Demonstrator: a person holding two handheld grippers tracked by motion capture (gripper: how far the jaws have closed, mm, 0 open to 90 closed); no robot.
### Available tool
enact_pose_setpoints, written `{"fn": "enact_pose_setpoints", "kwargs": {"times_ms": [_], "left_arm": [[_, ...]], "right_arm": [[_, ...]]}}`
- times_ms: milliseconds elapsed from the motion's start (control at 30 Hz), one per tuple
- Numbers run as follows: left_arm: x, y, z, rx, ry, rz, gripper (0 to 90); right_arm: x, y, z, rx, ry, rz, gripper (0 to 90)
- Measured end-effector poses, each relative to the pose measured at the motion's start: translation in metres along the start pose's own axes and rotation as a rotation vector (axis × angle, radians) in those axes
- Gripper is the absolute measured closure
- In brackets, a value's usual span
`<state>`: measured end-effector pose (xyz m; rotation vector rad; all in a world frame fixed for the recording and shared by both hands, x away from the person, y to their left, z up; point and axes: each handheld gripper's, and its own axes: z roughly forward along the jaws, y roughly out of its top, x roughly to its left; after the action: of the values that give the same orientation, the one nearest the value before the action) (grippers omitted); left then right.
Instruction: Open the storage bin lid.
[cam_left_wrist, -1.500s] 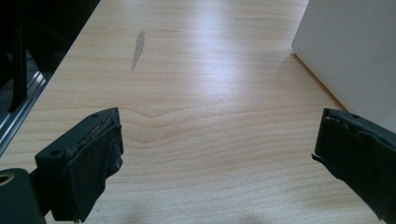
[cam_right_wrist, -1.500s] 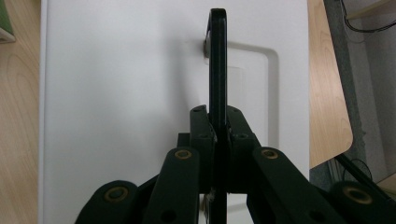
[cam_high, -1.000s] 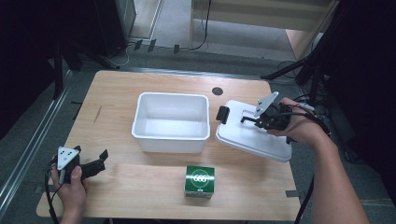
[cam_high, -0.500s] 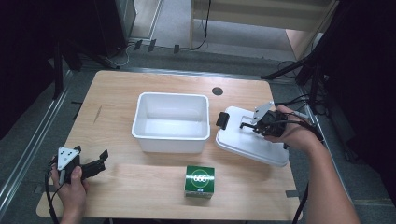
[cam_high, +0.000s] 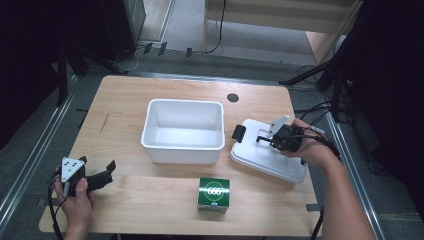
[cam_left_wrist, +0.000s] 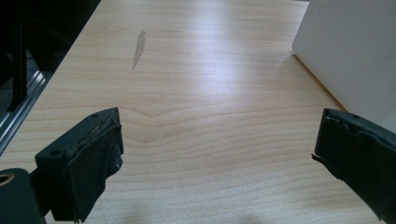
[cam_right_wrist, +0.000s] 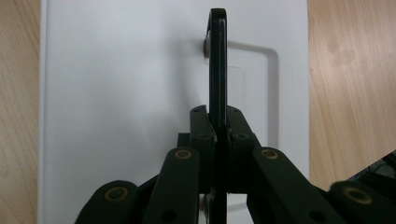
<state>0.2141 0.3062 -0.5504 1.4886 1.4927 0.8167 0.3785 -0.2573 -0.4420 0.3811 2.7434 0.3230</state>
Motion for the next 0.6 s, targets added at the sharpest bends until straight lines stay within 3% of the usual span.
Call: {"fn": "enact_pose_setpoints", "kwargs": {"times_ms": [600], "left_arm": [[0.0,0.0,0.0,-0.001,0.002,0.0,1.7]], "right_arm": [[0.009,-0.001,0.022,0.018,-0.006,-0.003,84.5]]}}
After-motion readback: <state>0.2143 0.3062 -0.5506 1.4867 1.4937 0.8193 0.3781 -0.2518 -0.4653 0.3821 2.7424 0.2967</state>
